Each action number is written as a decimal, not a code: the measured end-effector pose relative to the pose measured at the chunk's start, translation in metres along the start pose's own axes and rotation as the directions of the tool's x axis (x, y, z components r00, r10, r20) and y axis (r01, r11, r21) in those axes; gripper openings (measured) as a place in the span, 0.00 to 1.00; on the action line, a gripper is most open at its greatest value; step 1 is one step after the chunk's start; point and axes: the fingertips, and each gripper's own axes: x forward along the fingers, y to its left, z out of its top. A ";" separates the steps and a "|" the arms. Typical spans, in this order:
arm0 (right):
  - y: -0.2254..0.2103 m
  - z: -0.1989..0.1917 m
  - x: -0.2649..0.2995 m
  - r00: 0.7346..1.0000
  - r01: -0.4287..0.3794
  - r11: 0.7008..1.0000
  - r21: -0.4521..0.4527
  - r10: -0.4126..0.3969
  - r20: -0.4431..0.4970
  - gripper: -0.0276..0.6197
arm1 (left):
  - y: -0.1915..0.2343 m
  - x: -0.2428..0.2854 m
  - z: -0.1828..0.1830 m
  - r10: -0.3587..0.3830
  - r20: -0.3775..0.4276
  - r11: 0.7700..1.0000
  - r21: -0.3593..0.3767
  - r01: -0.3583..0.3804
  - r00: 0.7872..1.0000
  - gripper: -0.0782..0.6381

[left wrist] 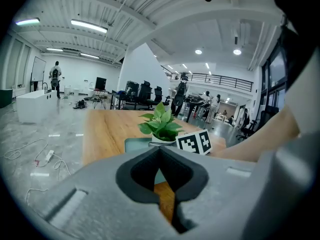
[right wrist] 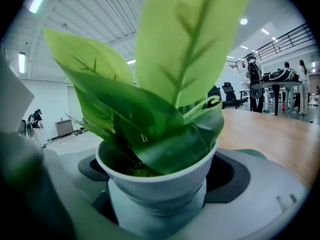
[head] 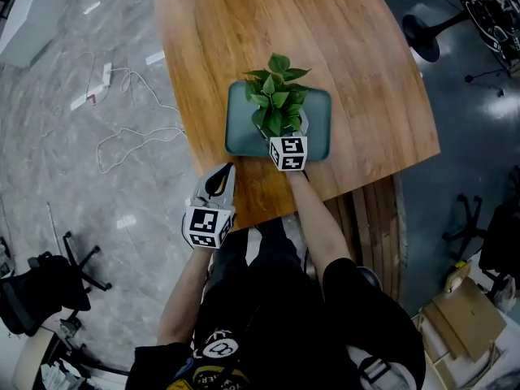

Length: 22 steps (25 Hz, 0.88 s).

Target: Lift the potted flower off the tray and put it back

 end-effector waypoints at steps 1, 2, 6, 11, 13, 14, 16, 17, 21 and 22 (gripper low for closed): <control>0.000 0.001 0.000 1.000 -0.004 1.000 0.000 0.004 0.008 0.89 | 0.002 -0.003 -0.001 0.006 -0.003 1.000 -0.002 -0.006 1.000 0.10; 0.001 0.002 -0.001 1.000 -0.008 1.000 0.004 0.008 0.015 0.89 | 0.004 -0.006 -0.002 0.011 -0.005 1.000 -0.003 -0.011 1.000 0.10; 0.005 0.021 -0.009 0.998 -0.017 1.000 0.013 0.016 0.061 0.89 | 0.012 -0.011 0.006 0.016 0.006 1.000 -0.015 -0.016 1.000 0.11; 0.019 0.079 -0.040 0.991 -0.035 0.999 -0.015 0.037 0.131 0.89 | 0.013 -0.020 0.039 0.019 0.054 0.999 -0.028 -0.018 0.998 0.10; 0.029 0.105 -0.059 0.986 -0.050 0.998 -0.031 0.054 0.157 0.89 | 0.007 -0.025 0.057 0.012 0.076 1.000 -0.023 -0.011 0.997 0.10; 0.035 0.117 -0.071 0.984 -0.055 0.998 -0.039 0.061 0.167 0.89 | 0.002 -0.029 0.066 0.006 0.084 1.000 -0.019 -0.004 0.996 0.11; 0.044 0.142 -0.095 0.981 -0.058 0.997 -0.051 0.066 0.181 0.89 | -0.010 -0.036 0.085 -0.014 0.104 1.000 -0.020 0.016 0.994 0.10; 0.047 0.155 -0.106 0.981 -0.057 0.997 -0.060 0.067 0.184 0.89 | -0.017 -0.039 0.096 -0.028 0.120 0.999 -0.029 0.032 0.992 0.10; 0.060 0.200 -0.146 0.982 -0.049 0.994 -0.099 0.066 0.175 0.89 | -0.049 -0.058 0.129 -0.103 0.171 0.993 -0.047 0.113 0.980 0.11; 0.062 0.209 -0.154 0.983 -0.046 0.993 -0.105 0.064 0.174 0.89 | -0.055 -0.063 0.138 -0.116 0.179 0.992 -0.032 0.123 0.977 0.11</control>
